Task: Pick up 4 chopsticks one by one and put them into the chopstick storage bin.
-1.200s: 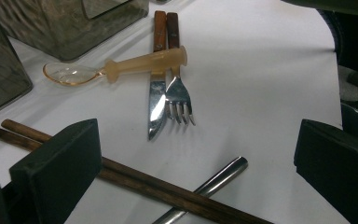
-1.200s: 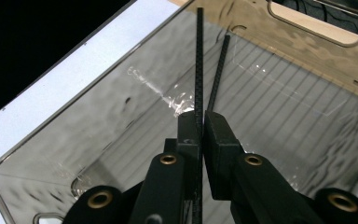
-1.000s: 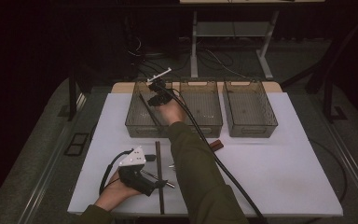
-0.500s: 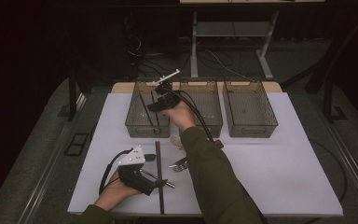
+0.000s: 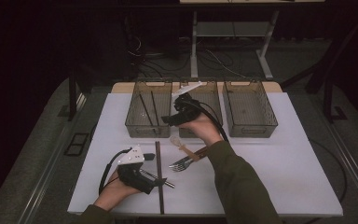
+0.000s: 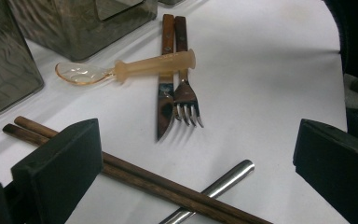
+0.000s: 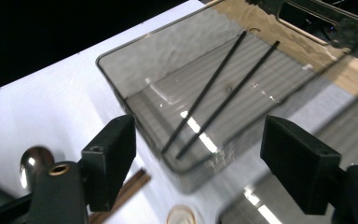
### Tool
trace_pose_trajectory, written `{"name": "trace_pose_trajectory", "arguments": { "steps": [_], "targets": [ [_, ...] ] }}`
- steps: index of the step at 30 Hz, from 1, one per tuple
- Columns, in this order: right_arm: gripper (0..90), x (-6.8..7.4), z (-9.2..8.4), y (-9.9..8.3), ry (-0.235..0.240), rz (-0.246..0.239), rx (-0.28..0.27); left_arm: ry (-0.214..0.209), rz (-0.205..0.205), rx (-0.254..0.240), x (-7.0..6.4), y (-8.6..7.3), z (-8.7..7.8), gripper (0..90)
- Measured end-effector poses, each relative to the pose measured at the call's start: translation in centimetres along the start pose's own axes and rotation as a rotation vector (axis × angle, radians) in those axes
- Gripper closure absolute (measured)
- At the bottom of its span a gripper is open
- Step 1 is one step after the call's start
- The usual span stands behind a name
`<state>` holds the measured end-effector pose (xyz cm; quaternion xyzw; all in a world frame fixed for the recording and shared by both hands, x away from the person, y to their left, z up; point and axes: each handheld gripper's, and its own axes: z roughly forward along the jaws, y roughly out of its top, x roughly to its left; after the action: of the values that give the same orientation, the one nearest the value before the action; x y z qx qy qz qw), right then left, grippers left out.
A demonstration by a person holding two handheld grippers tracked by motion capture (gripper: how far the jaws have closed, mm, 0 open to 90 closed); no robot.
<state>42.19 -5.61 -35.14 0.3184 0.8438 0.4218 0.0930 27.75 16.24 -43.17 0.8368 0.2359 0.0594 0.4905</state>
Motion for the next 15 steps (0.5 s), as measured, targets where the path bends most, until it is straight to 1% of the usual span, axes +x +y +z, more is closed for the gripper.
{"name": "trace_pose_trajectory", "arguments": {
  "steps": [2, 3, 5, 6, 7, 8, 9, 11, 12, 15],
  "targets": [
    [22.6, -0.2, -1.0, -0.8, -0.003, 0.003, -0.012, 0.005, -0.006, -0.001, 0.0, 0.0, 0.1, 0.5],
    [19.2, -0.2, -1.4, -1.3, -0.005, 0.003, -0.017, 0.007, -0.011, 0.003, -0.1, 0.0, 0.1, 0.5],
    [18.1, -0.3, -2.4, -2.3, -0.025, -0.017, -0.032, 0.010, -0.008, 0.006, 0.0, -0.1, 0.2, 0.6],
    [15.1, -0.3, -2.8, -2.8, -0.035, -0.014, -0.036, 0.012, -0.010, 0.010, 0.0, -0.1, 0.2, 0.6],
    [13.0, -0.5, -3.3, -3.2, -0.033, -0.016, -0.043, 0.013, -0.015, 0.010, 0.0, -0.1, 0.2, 0.6],
    [12.7, -0.6, -3.8, -3.7, -0.036, -0.018, -0.043, 0.014, -0.016, 0.010, 0.0, -0.1, 0.2, 0.6],
    [11.0, -0.8, -4.2, -4.2, -0.048, -0.019, -0.051, 0.016, -0.017, 0.011, 0.0, -0.1, 0.2, 0.5],
    [11.0, -1.1, -5.2, -5.2, -0.069, -0.014, -0.057, 0.025, -0.018, 0.011, 0.0, -0.1, 0.2, 0.6],
    [10.9, -1.4, -5.8, -5.9, -0.090, -0.012, -0.056, 0.028, -0.014, 0.016, 0.0, -0.1, 0.2, 0.6],
    [11.0, -2.0, -7.2, -7.4, -0.095, -0.004, -0.061, 0.034, -0.012, 0.023, 0.2, -0.1, 0.2, 0.6]
  ]
}}
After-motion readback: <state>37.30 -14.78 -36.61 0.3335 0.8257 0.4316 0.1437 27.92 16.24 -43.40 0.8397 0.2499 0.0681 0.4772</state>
